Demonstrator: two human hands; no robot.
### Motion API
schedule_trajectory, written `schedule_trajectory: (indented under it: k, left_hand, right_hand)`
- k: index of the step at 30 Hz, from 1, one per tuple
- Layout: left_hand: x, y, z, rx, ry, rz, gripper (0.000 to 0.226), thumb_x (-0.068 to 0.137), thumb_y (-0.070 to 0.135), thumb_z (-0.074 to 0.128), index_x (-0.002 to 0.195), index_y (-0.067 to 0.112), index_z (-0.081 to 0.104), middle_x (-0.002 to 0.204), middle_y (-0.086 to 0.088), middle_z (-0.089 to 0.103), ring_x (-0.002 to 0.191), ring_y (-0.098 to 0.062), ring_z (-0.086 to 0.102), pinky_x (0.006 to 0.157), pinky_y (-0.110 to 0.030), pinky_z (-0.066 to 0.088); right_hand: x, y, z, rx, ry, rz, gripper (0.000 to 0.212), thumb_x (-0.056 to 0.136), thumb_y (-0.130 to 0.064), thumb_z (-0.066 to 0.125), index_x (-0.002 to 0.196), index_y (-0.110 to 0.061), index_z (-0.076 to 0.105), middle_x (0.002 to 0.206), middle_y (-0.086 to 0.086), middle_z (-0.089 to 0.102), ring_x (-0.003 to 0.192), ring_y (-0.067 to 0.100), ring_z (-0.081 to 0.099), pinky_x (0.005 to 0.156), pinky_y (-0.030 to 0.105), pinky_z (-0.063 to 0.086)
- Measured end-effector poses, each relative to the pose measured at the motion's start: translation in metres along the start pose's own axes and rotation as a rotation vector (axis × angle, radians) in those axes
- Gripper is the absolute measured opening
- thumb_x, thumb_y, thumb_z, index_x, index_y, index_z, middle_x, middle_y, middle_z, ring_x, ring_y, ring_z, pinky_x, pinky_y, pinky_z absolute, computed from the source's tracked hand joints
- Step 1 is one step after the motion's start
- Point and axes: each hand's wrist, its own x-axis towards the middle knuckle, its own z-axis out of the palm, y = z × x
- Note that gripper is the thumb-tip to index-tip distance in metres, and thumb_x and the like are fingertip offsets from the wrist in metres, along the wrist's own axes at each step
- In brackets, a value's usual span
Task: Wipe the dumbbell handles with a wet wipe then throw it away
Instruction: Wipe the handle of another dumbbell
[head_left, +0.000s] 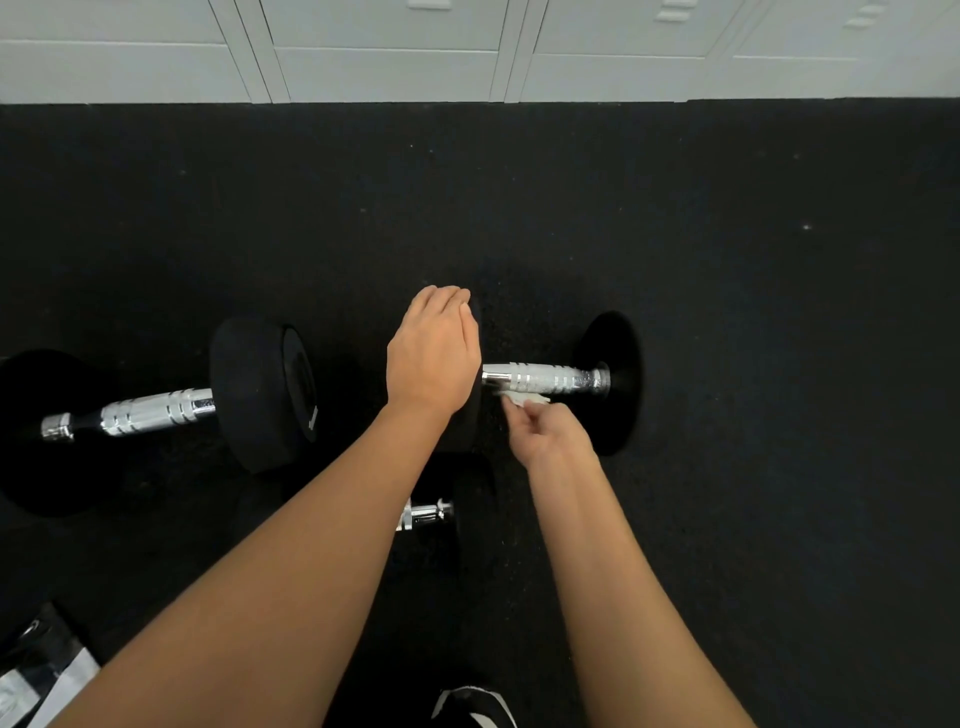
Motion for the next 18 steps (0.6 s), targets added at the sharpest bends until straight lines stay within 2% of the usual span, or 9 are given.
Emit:
schedule_trajectory:
  k: [3,9,13,18]
  left_hand:
    - [0.000,0.000,0.000,0.010,0.001,0.004,0.040,0.101,0.021,0.029,0.129,0.008,0.053,0.133,-0.004,0.056,0.132,-0.017,0.042,0.111,-0.030,0.033]
    - [0.002,-0.001,0.001,0.000,-0.014,-0.008,0.041,0.101,0.022,0.028,0.130,0.009,0.053,0.133,-0.004,0.055,0.132,-0.017,0.042,0.110,-0.032,0.035]
    - [0.000,0.000,0.001,0.003,-0.013,-0.001,0.040,0.101,0.022,0.028,0.131,0.009,0.052,0.134,-0.004,0.054,0.132,-0.017,0.041,0.111,-0.031,0.033]
    - [0.000,-0.001,0.002,0.010,-0.014,-0.008,0.041,0.101,0.023,0.027,0.131,0.010,0.052,0.135,-0.003,0.054,0.133,-0.017,0.040,0.112,-0.031,0.032]
  right_hand:
    - [0.004,-0.004,-0.001,0.013,0.006,-0.007,0.041,0.092,0.013,0.038,0.132,0.009,0.041,0.132,0.026,0.047,0.121,0.035,0.051,0.103,0.039,0.042]
    - [-0.001,-0.010,-0.006,-0.144,-0.037,0.004,0.041,0.091,0.015,0.036,0.131,0.009,0.041,0.132,0.026,0.047,0.121,0.037,0.050,0.103,0.042,0.043]
    - [0.005,-0.025,-0.010,-0.110,0.022,-0.055,0.039,0.091,0.015,0.036,0.128,0.009,0.044,0.132,0.025,0.048,0.119,0.036,0.051,0.102,0.042,0.044]
    - [0.000,-0.010,-0.003,-0.146,0.027,-0.069,0.033,0.090,0.014,0.040,0.121,0.009,0.049,0.126,0.024,0.053,0.116,0.034,0.055,0.098,0.040,0.047]
